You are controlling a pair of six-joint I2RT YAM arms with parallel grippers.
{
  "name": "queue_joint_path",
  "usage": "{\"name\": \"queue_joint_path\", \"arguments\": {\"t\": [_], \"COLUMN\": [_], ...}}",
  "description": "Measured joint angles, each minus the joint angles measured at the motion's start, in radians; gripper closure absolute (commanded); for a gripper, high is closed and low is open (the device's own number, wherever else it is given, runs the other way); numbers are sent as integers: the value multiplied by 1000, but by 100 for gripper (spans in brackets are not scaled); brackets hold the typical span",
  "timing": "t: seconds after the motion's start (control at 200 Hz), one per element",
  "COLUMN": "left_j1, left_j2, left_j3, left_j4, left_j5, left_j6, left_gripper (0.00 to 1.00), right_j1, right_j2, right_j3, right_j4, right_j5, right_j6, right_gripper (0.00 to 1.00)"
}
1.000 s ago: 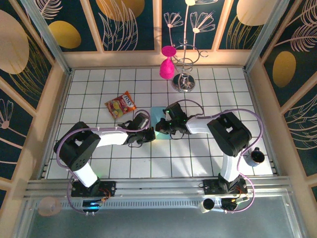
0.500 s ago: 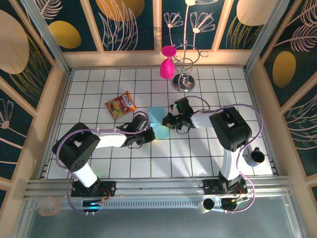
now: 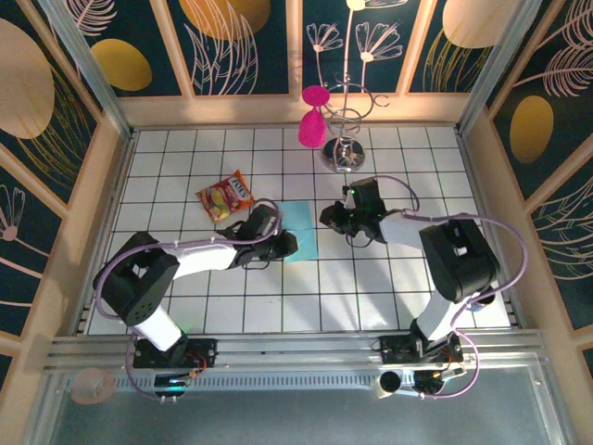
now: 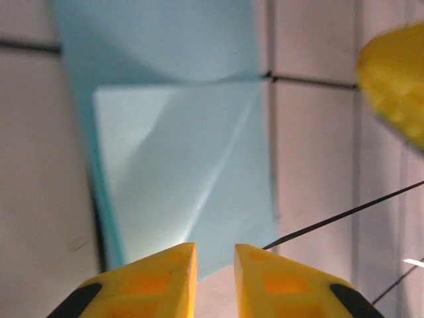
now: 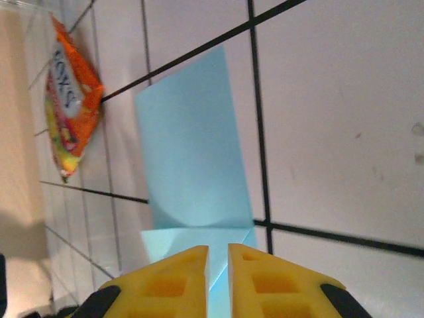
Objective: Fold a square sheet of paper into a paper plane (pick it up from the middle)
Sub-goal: Fold the triangle a second time at the center of the table.
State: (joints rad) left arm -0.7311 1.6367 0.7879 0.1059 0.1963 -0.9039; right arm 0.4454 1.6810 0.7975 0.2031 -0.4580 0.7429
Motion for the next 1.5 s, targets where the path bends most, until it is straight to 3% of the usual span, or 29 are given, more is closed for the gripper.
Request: {"name": "queue_joint_path", "arguments": {"t": [0.125, 0.32, 0.701, 1.311, 1.502], "left_j1": [21, 61, 87, 90, 90], "left_j2": [-2, 58, 126, 132, 132], "left_j3": [25, 27, 19, -20, -23], "left_j4": [32, 85, 107, 154, 161], "left_j5": [-5, 5, -23, -21, -21], "left_j6": [1, -16, -34, -75, -78], "left_gripper": [75, 74, 73, 73, 73], "right_j1": [19, 56, 114, 143, 146], "right_j2": [-56, -64, 13, 113, 131], "right_j3": [-72, -122, -118, -64, -63], "right_j4": [59, 114, 206, 212, 231], "right_j5": [6, 12, 4, -15, -34], "right_j6": [86, 194, 313, 345, 356], "right_gripper": [63, 59, 64, 68, 77]}}
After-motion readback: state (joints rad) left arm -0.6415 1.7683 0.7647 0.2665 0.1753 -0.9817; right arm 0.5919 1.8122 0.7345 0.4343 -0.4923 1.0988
